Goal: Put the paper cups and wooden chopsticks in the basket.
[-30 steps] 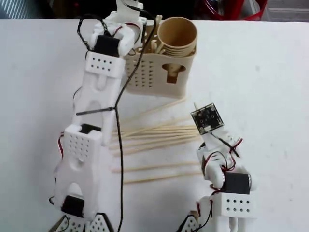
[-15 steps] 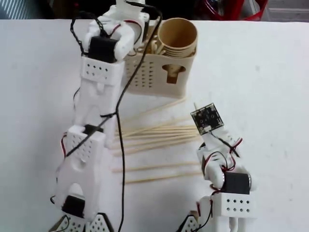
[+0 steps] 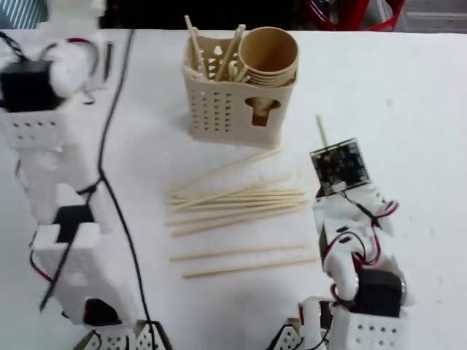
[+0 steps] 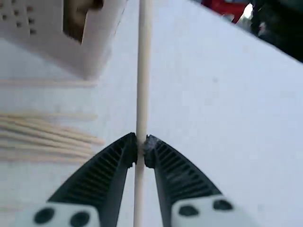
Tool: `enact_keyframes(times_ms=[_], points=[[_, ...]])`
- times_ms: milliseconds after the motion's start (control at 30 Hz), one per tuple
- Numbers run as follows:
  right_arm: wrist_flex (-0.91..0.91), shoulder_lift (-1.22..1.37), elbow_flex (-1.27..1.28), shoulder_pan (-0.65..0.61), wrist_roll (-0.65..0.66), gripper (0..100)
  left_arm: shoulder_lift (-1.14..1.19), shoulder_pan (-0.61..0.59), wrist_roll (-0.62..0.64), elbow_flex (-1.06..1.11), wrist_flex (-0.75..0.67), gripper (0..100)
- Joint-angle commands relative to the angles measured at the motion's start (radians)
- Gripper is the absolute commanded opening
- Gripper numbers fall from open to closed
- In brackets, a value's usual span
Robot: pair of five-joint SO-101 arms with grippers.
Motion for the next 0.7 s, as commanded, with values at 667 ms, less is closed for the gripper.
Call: enact_keyframes(times_ms=[667], points=[[-0.687, 0.957, -1.068, -0.585, -0.253, 1.7, -0.039, -0.22, -0.186, 1.263, -0.709, 2]])
